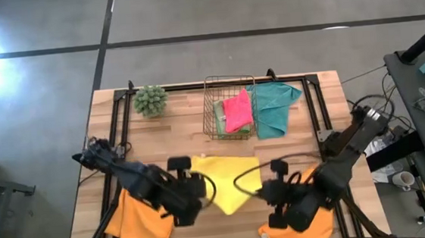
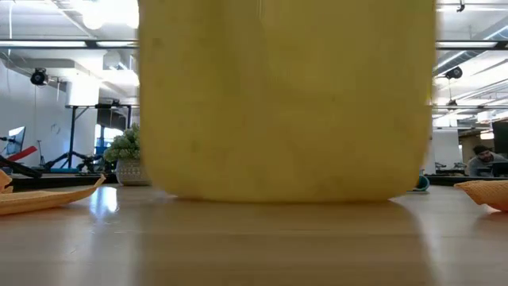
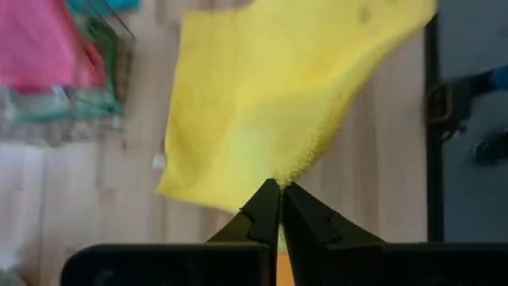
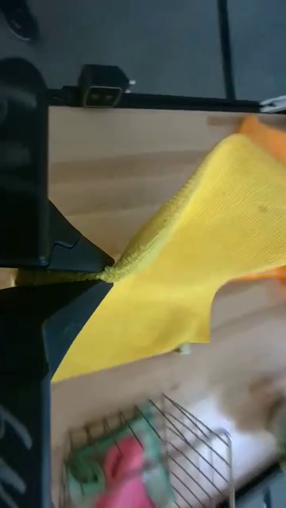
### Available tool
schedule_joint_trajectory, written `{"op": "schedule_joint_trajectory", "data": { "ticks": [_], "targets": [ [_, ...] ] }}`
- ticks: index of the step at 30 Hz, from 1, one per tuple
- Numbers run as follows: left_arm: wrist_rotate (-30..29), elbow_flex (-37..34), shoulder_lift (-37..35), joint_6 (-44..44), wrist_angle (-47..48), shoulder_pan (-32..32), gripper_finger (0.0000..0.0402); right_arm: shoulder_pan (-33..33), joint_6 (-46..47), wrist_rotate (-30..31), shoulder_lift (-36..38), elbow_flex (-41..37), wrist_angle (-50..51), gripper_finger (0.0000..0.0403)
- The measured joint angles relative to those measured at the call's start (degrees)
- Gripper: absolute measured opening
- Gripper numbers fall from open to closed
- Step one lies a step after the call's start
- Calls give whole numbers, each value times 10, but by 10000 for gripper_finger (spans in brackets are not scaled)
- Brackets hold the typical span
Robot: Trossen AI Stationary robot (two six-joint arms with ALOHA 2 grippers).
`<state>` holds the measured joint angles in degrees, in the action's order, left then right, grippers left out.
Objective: Fold microfiber towels
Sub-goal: Fold the yellow towel
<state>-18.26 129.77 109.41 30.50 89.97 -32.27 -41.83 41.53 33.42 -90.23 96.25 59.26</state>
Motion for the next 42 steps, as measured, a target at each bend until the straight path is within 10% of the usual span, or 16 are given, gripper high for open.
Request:
{"op": "schedule_joint_trajectory", "data": {
  "ticks": [25,42],
  "targets": [
    [-6,-268,42,171,-169,-50,0,-21,162,-33,-144,-22,52,8],
    [-35,-337,40,105,-162,73,0,119,26,-102,-66,-236,-89,8]
  ]
}}
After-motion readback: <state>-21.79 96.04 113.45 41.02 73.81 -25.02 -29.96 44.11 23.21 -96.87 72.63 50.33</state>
